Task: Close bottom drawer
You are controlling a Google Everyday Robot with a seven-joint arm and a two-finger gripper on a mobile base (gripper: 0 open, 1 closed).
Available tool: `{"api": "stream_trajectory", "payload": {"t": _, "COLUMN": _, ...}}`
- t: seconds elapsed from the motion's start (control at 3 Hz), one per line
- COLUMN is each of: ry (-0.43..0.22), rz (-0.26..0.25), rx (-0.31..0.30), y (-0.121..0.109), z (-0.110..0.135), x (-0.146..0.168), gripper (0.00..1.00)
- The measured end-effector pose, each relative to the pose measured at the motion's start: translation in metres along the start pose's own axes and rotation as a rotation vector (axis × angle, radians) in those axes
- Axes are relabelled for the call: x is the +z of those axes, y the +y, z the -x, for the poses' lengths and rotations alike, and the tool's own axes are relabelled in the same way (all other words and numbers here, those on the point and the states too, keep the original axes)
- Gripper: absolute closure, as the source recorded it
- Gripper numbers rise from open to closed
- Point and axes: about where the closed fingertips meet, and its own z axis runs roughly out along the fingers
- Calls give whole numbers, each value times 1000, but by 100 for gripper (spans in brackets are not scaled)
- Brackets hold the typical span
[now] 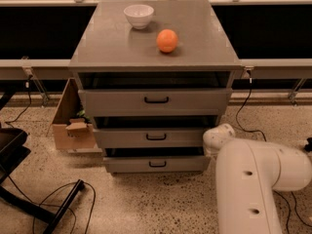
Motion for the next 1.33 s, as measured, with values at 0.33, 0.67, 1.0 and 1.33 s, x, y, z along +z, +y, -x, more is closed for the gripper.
{"api": "stream_trajectory", "payload": {"t": 0.33, "ry": 132, "rz": 0, "rx": -63, "y": -21, "z": -4, "x": -74, "gripper": 100}}
{"api": "stream_trajectory", "payload": {"t": 0.67, "ry": 193, "rz": -8, "rx": -64, "y": -21, "z": -17, "x": -110, "gripper": 100}}
{"api": "stream_trajectory", "payload": {"t": 1.0, "ry": 190, "rz": -10, "rx": -64, "y": -22, "z": -16, "x": -110, "gripper": 100}}
{"api": "stream_trajectory", "payload": {"t": 1.33, "ry": 174, "rz": 7, "rx": -65, "y": -25, "z": -15, "x": -107, "gripper": 100}}
